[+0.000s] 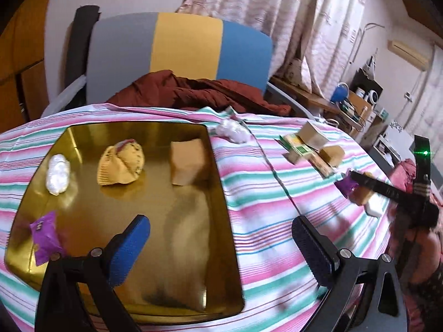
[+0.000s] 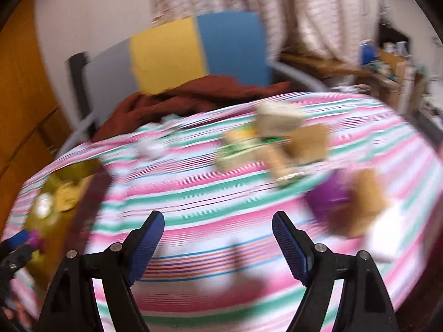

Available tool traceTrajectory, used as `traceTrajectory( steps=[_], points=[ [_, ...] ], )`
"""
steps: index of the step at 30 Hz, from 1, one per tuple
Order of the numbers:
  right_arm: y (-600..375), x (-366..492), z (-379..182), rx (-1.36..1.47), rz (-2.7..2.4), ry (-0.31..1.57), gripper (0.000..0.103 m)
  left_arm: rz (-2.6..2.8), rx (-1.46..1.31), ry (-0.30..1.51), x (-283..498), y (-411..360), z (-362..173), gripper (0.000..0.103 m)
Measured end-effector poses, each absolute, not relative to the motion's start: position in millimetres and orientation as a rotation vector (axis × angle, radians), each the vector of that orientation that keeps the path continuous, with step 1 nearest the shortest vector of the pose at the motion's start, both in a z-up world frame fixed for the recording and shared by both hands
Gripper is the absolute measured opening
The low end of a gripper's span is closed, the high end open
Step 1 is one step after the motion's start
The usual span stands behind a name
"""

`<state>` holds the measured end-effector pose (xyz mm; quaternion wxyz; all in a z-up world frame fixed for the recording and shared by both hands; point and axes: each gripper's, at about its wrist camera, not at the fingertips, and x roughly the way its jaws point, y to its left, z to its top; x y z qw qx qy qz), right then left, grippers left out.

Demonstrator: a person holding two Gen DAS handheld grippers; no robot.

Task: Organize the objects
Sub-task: 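Grasp the white foam block with right tool while left tool grasps another tan sponge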

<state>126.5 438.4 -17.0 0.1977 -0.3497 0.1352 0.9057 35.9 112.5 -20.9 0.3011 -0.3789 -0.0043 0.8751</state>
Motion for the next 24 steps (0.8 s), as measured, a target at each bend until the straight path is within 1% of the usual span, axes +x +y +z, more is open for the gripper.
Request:
traceTrajectory(
  steps=[2, 5, 9, 12, 16, 19, 24],
  points=[
    [471.0, 137.9, -12.1, -0.935, 2.458, 0.372, 0.082, 2.307, -1.008, -0.008, 37.0, 117.3, -21.6, 0.103],
    [519.7, 151.7, -9.3, -0.873, 2.375, 0.438, 0.082, 2.292, -1.014, -0.005, 38.1, 124.7, -22.8, 0.103],
    [558.4, 143.7, -26.7, -0.915, 2.341, 0.528, 0.082, 2.274, -1.015, -0.001, 41.6, 134.0, -22.0, 0.103],
    [549.4, 131.7, -44.6, -1.028, 2.384, 0.600, 0.081, 2.272, -1.009, 0.031, 45.4, 140.5, -20.3, 0.103],
    [495.7, 135.4, -47.9, -1.104, 2.602, 0.651, 0.080, 2.271, -1.007, 0.057, 47.0, 145.6, -19.6, 0.103],
    [479.5, 155.6, -39.9, -1.043, 2.645, 0.623, 0.079, 2.262, -1.012, 0.066, 46.7, 150.6, -20.2, 0.103],
    [514.7, 197.6, -33.7, -0.888, 2.390, 0.589, 0.079, 2.238, -1.005, 0.084, 48.5, 164.4, -20.8, 0.103]
  ],
)
